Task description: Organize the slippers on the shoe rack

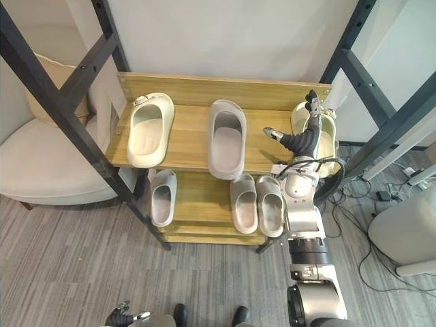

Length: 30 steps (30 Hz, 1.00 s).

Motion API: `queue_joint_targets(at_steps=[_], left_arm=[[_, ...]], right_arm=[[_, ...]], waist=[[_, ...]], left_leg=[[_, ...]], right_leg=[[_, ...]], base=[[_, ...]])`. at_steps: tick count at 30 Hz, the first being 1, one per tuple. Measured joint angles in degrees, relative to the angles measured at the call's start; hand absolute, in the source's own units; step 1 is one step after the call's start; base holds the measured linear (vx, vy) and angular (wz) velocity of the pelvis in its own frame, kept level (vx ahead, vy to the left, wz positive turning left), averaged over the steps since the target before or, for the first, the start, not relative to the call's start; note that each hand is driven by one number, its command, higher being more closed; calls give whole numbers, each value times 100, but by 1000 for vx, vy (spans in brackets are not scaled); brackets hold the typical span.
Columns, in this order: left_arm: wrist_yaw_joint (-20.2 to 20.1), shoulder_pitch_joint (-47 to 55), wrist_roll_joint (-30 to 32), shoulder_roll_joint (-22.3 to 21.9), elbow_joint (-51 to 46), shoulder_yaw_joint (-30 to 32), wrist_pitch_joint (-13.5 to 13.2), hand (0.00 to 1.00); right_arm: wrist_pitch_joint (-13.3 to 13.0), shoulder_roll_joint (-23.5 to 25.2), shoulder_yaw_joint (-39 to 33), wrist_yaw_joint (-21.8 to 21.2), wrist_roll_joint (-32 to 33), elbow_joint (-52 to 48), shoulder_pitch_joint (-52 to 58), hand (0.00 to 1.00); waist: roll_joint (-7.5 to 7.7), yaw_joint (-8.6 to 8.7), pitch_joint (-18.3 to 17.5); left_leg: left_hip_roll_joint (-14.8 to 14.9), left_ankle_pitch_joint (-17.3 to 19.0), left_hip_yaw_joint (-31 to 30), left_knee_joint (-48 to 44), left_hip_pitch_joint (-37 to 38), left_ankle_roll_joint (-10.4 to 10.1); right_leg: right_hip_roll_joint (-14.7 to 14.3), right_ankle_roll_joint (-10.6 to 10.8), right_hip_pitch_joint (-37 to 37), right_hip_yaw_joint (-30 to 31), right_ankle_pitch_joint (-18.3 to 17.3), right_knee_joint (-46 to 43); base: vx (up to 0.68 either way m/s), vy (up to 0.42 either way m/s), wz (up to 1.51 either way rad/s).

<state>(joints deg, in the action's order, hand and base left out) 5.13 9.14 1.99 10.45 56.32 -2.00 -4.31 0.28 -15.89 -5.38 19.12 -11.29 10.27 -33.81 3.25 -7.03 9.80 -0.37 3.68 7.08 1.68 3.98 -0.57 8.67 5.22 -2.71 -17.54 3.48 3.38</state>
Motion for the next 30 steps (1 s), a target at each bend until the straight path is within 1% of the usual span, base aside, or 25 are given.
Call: queue_joint_targets(at_steps=[2, 7, 9, 14, 18, 22, 25, 30], left_arm=[[-2, -2, -7, -1, -16, 95, 0, 0], [4, -14, -105, 5, -82, 113, -9, 0], [3, -14, -106, 6, -105, 119, -11, 0], [3, -12, -106, 15, -107, 122, -13, 0], [4, -13, -107, 43, -117, 120, -27, 0], [4, -13, -111, 44, -115, 116, -28, 0], [10, -13, -134, 47, -112, 107, -28, 0], [22, -12, -214, 47, -105, 105, -28, 0]], right_arm=[[-11, -46, 175, -57, 6, 0, -226, 0], [-52, -42, 397, -119, 18, 3, -384, 0], [-115, -38, 492, -196, 18, 6, -391, 0], [-199, -2, 743, -359, 12, 186, -383, 0], [-198, 29, 796, -507, 0, 215, -199, 0], [-198, 57, 795, -527, -17, 313, -165, 0], [-196, 57, 787, -508, -220, 418, -196, 0], [-164, 58, 780, -435, -247, 469, -197, 0]], waist=[[57, -24, 40], [84, -90, 108], [97, -132, 116], [119, -148, 137], [166, -218, 182], [167, -230, 183], [167, -239, 183], [168, -266, 184]], left_leg=[[-1, 8, 4, -8, -39, 9], [-13, 35, -4, -83, -112, 33], [-13, 40, -3, -83, -109, 36], [-7, 73, 10, -109, -74, 42], [-12, 72, 13, -109, -67, 42], [-15, 72, 14, -108, -52, 43], [-17, 72, 14, -107, -44, 43], [-22, 69, 14, -100, -37, 44]], right_leg=[[9, 0, 44, 1, 0, -12], [33, 0, 70, -31, 0, -23], [35, 0, 69, -30, 0, -32], [36, 0, 69, -17, 0, -104], [40, 0, 67, -16, 0, -106], [39, 0, 60, -15, 0, -113], [39, 0, 58, -15, -1, -124], [38, -3, 56, -28, -4, -128]], base=[[0, 0, 0], [14, -3, 4], [16, -1, 1], [2, -1, -1], [0, 0, 0], [0, 0, 0], [0, 0, 0], [0, 0, 0]])
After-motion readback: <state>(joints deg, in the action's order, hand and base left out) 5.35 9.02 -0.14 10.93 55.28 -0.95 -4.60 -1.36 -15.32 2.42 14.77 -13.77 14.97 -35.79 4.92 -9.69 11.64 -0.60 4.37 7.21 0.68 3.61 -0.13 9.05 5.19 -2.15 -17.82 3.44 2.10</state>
